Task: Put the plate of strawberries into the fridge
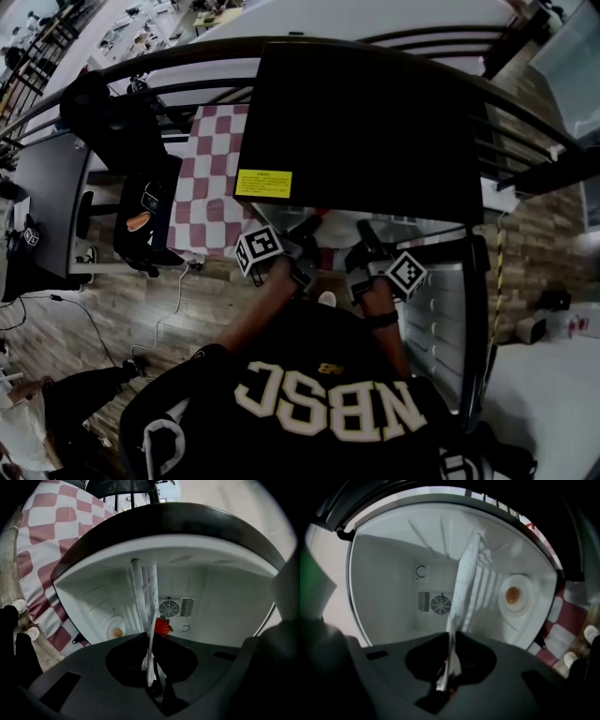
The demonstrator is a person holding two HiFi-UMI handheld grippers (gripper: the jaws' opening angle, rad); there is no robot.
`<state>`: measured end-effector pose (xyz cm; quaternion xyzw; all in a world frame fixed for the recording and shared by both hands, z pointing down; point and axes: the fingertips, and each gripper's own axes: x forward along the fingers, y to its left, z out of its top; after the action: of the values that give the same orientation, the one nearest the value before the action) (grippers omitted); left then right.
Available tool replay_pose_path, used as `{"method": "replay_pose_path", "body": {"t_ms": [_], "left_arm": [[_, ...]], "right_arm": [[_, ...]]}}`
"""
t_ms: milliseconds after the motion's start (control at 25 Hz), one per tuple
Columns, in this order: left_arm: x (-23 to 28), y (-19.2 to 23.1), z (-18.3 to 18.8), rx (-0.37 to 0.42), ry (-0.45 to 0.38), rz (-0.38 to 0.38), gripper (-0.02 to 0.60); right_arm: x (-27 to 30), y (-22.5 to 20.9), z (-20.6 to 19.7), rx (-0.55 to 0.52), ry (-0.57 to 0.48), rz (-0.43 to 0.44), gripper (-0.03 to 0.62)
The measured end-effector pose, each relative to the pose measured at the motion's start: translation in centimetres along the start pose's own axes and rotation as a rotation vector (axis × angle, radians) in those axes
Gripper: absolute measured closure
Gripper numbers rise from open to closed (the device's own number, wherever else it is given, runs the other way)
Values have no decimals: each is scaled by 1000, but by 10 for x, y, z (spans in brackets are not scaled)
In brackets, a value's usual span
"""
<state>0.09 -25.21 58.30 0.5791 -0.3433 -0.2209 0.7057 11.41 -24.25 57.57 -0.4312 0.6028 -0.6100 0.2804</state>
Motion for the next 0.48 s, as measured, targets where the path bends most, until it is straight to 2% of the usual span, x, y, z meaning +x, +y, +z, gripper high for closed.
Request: {"method": "replay_pose_path", "body": {"t_ms": [280,480], "left_arm": [[6,0,0,-23,-9,-19,541],[6,-1,0,-5,7,-18,541]], "right_arm": [[5,-3,-3,-22,27,-39,546],[5,0,-3,-18,34,-6,546]]}}
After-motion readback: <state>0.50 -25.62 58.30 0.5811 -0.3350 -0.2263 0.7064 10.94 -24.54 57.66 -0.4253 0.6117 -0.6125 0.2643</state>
